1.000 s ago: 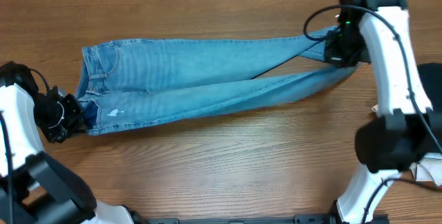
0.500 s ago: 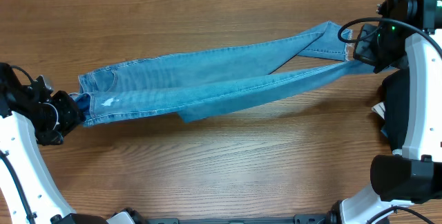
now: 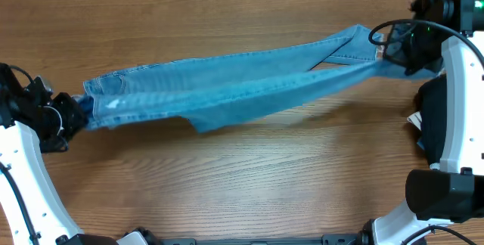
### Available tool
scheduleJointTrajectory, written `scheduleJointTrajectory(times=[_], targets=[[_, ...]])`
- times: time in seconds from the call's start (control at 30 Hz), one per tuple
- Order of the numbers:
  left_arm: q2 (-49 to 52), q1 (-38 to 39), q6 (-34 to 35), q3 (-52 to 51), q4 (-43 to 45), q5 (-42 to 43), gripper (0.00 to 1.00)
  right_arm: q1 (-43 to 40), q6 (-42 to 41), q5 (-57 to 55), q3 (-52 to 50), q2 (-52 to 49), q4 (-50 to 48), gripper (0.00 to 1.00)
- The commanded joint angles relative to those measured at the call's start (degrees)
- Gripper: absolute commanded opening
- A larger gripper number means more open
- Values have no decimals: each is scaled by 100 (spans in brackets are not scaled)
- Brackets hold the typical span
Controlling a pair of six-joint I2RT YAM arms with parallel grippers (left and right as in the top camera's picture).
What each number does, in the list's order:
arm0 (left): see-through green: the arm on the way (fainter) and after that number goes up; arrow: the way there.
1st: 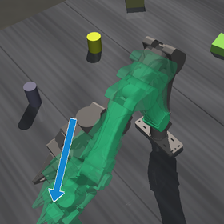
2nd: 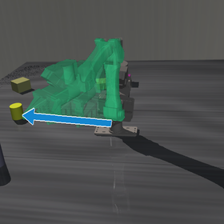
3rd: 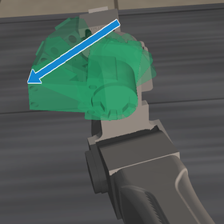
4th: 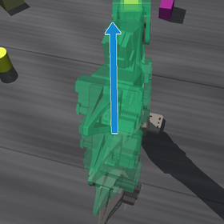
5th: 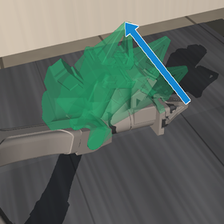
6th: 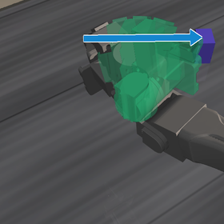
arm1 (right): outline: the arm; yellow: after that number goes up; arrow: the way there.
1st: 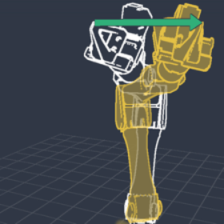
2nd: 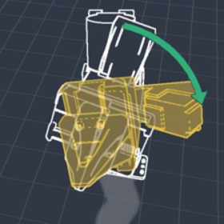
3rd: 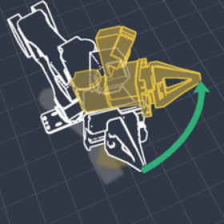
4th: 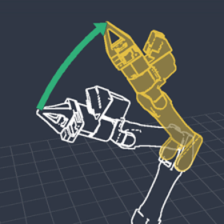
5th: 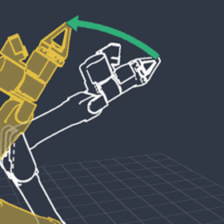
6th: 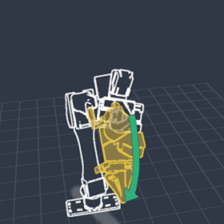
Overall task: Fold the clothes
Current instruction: 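Lay the jeans flat and regrasp the waist and leg hem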
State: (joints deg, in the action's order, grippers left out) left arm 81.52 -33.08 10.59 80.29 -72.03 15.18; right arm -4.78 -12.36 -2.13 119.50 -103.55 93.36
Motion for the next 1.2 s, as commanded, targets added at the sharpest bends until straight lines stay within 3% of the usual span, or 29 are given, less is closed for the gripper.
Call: scheduleJointTrajectory(times=[0.0,0.2,0.3,0.4,0.43,0.47,0.5,0.6,0.7,0.73,0.8,0.83,0.97,1.07,1.13,1.17], targets=[[-94,-138,120,153,750,-243,4,-157,-2,-660,39,87,-581,4],[315,-133,68,153,1818,468,4,-157,39,-527,39,44,-1534,4],[476,-133,-118,153,1349,588,4,-157,39,-527,33,-146,-1222,4],[485,-133,-343,153,92,586,6,-195,39,-621,-345,-372,-153,4],[485,-133,-494,149,-286,584,7,-256,39,-638,-750,-380,46,9],[485,-133,-531,144,-448,588,13,-313,42,-640,-1154,-380,74,35],[485,-133,-531,144,-490,590,15,-374,42,-680,-1539,-380,42,45],[485,-103,-531,144,-522,612,15,-605,37,-787,-2293,-380,-13,44],[485,-96,-533,144,-717,667,15,-861,-2,-675,-2409,-380,-35,42],[485,-96,-549,144,-787,719,19,-892,-4,-675,-2409,-380,-63,42],[485,-85,-553,144,-1051,732,48,-872,0,-671,-2406,-380,-203,41],[485,-85,-584,144,-1134,734,54,-855,2,-673,-2409,-380,-251,41],[485,-59,-680,144,-1257,686,62,-841,44,-673,-2406,-380,-442,41],[485,-59,-680,144,-1139,688,61,-841,74,-605,-2406,-380,-586,42],[496,-48,-625,144,-584,737,51,-839,428,31,-2406,-380,-796,42],[520,26,-608,142,-225,723,36,-833,638,474,-2406,-380,-988,42]])
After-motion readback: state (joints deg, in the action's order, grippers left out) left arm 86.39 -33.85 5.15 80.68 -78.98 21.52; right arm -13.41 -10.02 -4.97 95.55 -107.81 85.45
